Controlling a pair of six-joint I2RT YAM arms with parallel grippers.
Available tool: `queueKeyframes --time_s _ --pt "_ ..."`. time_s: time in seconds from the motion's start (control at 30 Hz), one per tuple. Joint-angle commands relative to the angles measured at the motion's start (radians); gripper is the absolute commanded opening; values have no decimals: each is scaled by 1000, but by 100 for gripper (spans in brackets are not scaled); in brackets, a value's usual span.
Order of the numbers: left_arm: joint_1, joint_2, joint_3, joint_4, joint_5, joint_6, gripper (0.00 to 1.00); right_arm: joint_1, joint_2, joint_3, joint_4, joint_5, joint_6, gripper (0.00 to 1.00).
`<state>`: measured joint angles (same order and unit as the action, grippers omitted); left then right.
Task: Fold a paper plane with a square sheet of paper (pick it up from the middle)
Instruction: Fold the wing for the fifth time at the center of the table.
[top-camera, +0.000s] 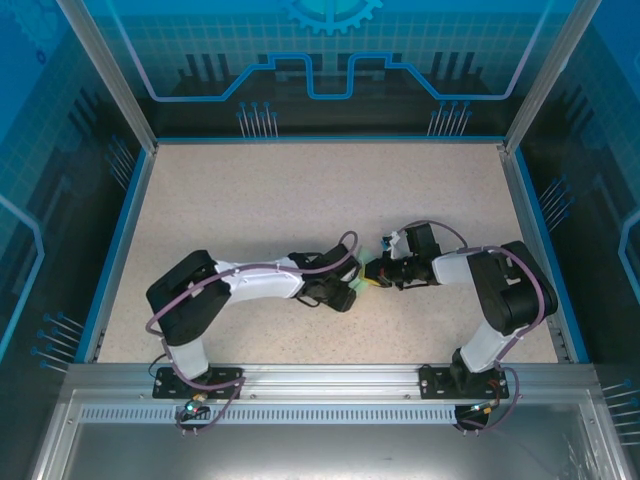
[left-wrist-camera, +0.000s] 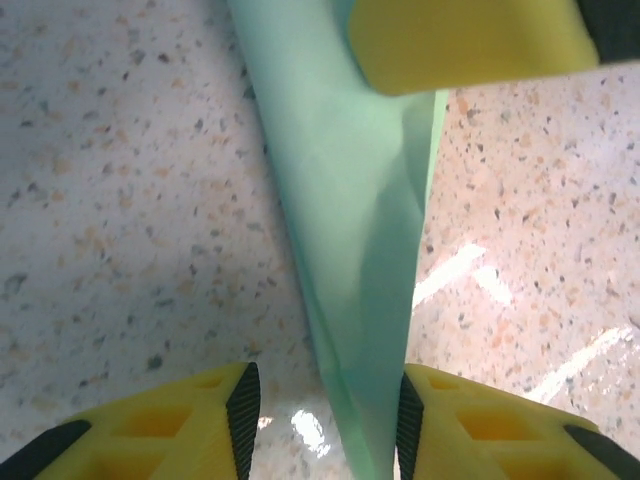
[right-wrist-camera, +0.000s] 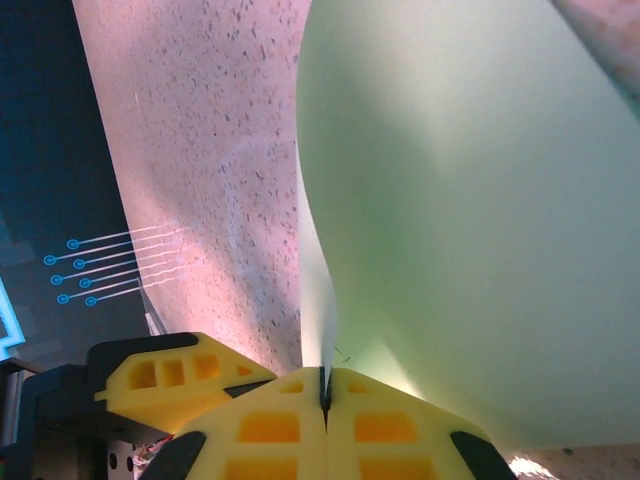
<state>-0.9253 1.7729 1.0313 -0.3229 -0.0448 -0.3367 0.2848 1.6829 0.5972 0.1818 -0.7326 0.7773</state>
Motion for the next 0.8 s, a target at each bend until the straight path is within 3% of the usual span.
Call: queueKeyframes --time_s 0.0,0.77 --pt "-9 -52 -46 16 28 -40 43 -17 16 19 -34 15 -35 2" --pt "-18 -169 -89 53 11 -135 35 -10 25 18 -18 10 -31 3"
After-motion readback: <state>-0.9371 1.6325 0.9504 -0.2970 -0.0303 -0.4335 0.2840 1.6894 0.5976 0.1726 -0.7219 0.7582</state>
